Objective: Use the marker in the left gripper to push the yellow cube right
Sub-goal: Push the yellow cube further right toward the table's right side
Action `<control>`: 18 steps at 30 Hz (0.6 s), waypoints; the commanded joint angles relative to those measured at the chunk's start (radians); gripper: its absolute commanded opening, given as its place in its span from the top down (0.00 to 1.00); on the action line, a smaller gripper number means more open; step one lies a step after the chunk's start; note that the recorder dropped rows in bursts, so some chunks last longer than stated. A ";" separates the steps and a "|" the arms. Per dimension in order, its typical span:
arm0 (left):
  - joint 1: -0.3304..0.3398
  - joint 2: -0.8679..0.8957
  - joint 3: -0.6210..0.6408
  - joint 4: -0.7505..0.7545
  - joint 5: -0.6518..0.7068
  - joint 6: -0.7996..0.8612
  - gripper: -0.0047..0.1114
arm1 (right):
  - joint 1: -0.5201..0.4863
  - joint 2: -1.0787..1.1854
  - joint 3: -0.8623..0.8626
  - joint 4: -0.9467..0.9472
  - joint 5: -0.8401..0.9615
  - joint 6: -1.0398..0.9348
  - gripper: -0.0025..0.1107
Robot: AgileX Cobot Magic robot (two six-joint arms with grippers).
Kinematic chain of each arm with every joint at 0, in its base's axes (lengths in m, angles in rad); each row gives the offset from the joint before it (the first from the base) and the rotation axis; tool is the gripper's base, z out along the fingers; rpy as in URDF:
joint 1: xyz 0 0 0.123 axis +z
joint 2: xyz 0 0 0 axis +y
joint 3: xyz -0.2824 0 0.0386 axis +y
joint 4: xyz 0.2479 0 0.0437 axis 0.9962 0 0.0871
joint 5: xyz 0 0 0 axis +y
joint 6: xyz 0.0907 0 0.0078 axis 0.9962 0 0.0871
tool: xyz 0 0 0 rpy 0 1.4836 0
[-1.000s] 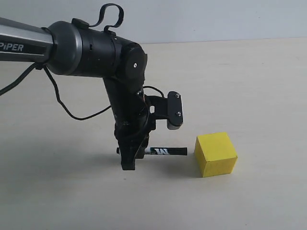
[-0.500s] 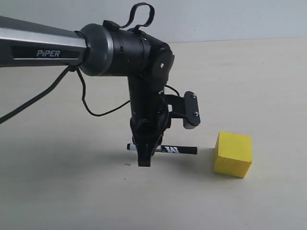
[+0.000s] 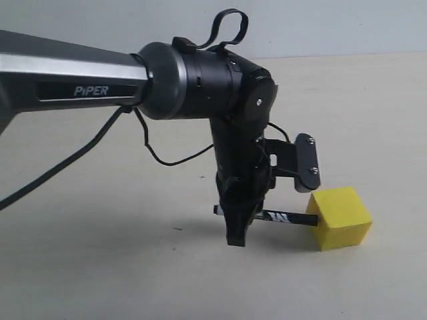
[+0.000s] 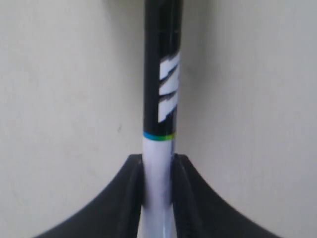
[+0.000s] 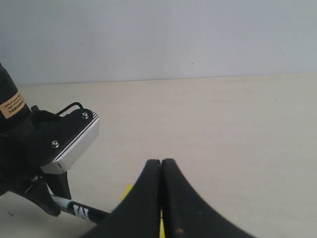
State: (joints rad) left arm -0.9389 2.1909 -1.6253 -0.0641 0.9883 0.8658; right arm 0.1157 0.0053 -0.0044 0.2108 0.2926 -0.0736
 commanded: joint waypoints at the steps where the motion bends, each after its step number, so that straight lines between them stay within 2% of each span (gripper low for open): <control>1: -0.017 0.023 -0.056 -0.032 0.042 0.013 0.96 | 0.001 -0.005 0.004 -0.001 -0.007 -0.004 0.98; 6: 0.024 0.026 -0.058 -0.028 0.106 -0.039 0.96 | 0.001 -0.005 0.004 -0.001 -0.007 -0.004 0.98; 11: 0.030 0.026 -0.058 -0.030 0.156 -0.075 0.96 | 0.001 -0.005 0.004 -0.001 -0.007 -0.004 0.98; 15: 0.019 0.026 -0.058 -0.035 0.110 -0.081 0.96 | 0.001 -0.005 0.004 -0.001 -0.007 -0.004 0.98; 18: -0.011 0.036 -0.077 -0.041 0.023 -0.084 0.96 | 0.001 -0.005 0.004 -0.001 -0.007 -0.004 0.98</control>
State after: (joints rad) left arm -0.9338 2.2187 -1.6799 -0.0865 1.0516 0.7923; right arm 0.1157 0.0053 -0.0044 0.2108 0.2926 -0.0736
